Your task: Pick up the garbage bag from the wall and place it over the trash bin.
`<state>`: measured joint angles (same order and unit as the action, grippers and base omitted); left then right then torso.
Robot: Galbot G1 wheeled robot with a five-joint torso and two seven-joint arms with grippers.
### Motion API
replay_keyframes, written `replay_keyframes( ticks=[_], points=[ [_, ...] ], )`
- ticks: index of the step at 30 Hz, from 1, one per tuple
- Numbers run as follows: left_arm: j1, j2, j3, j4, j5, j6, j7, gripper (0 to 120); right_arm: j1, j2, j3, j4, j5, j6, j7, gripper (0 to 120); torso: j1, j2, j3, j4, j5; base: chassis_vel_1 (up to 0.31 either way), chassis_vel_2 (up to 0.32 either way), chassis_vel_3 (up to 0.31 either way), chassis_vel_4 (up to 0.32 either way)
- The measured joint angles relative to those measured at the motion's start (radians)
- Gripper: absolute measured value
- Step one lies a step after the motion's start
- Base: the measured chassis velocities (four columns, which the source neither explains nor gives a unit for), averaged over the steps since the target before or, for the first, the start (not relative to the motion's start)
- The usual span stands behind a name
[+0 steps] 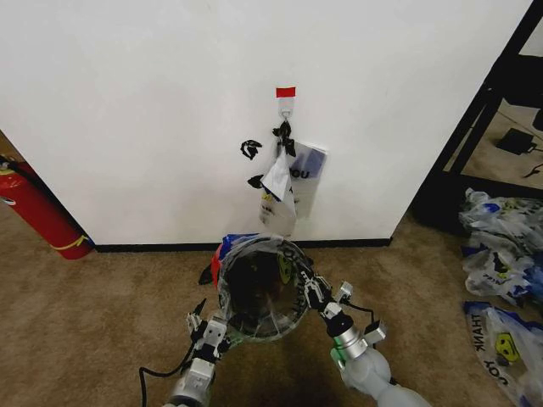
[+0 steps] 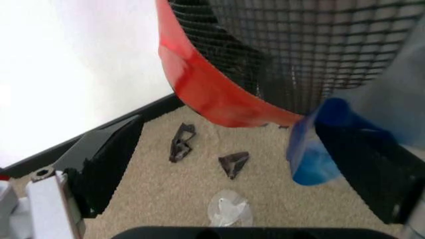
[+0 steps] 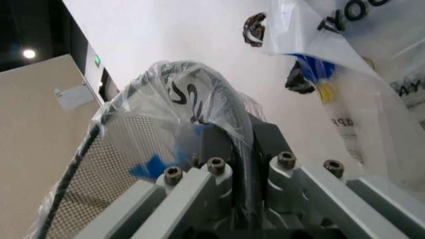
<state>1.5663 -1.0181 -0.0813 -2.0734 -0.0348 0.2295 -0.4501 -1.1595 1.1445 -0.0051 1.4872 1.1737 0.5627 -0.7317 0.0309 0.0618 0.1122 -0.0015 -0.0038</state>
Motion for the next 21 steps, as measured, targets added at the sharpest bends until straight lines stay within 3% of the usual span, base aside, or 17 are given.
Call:
replay_keyframes(
  ticks=[7,12,14,18,20,21],
  points=[
    [0.032,0.001,0.000,0.008,0.018,-0.003,-0.017,100,-0.006,0.003,0.007,0.005,-0.038,0.013,0.099,1,0.000,0.000,0.000,0.0000,-0.0001,0.000,0.000,0.000,0.000],
    [0.080,0.007,0.001,-0.010,0.035,-0.013,-0.018,100,-0.014,0.017,-0.008,0.040,-0.166,0.022,0.400,1,0.000,0.000,0.000,0.0000,-0.0001,0.000,0.000,0.000,0.000],
    [0.090,0.009,0.001,-0.013,0.041,-0.016,-0.019,100,-0.020,0.017,-0.014,0.057,-0.172,0.013,0.444,1,0.000,0.000,0.000,0.0001,0.0000,0.000,0.000,0.000,0.000],
    [0.113,0.020,-0.027,-0.001,0.076,-0.051,-0.042,100,-0.067,0.001,-0.031,0.189,-0.169,-0.070,0.655,1,0.000,0.000,0.000,0.0002,0.0000,0.000,0.000,0.000,0.000],
    [0.111,0.020,-0.032,0.004,0.076,-0.054,-0.046,100,-0.075,-0.005,-0.031,0.215,-0.161,-0.094,0.690,1,0.000,0.000,0.000,0.0002,0.0000,0.000,0.000,0.000,0.000],
    [0.104,0.023,-0.044,0.016,0.070,-0.057,-0.058,100,-0.091,-0.019,-0.030,0.269,-0.148,-0.151,0.766,1,0.000,0.000,0.000,-0.0001,-0.0002,0.000,0.000,0.000,0.000]
  ],
)
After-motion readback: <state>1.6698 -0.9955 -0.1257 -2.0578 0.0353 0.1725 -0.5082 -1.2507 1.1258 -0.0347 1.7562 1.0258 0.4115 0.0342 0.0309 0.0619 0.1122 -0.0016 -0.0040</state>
